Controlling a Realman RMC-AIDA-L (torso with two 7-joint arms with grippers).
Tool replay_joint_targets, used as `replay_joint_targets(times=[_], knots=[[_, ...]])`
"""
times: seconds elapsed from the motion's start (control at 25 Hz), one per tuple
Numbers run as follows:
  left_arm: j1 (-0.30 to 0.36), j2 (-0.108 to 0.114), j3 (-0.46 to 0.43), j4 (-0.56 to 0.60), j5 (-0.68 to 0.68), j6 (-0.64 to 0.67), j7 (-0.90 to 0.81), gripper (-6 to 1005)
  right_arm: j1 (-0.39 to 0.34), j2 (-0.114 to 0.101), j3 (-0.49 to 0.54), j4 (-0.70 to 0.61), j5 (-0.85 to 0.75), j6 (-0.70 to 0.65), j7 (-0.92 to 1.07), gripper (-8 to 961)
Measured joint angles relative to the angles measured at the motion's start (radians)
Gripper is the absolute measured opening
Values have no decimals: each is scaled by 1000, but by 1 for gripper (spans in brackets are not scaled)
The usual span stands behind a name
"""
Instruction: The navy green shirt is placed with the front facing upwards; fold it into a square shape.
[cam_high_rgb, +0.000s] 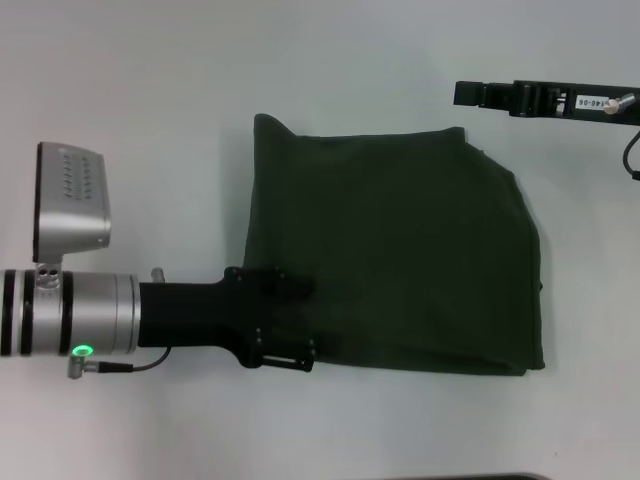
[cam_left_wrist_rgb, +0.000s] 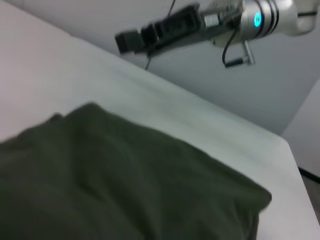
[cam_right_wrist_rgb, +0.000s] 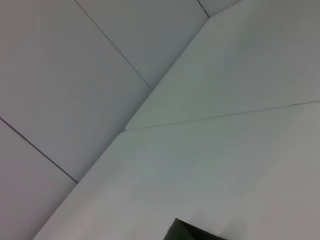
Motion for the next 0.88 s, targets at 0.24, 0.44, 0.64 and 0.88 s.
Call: replay_joint_targets(times=[0.24, 0.44, 0.64, 0.88], knots=[[-11, 2, 0, 5, 65, 2, -44, 905, -2, 0, 2, -2, 0, -1, 0, 10], [-10, 2, -9, 30, 59, 51, -42, 904, -1, 0, 3, -2, 0, 0, 0, 10], [-8, 2, -19, 90, 35, 175, -36, 904, 2, 0, 2, 0, 0, 0, -1, 9], [-18, -1, -59, 110, -8, 199, -9, 904, 1, 0, -3, 5, 0, 1, -9, 10]])
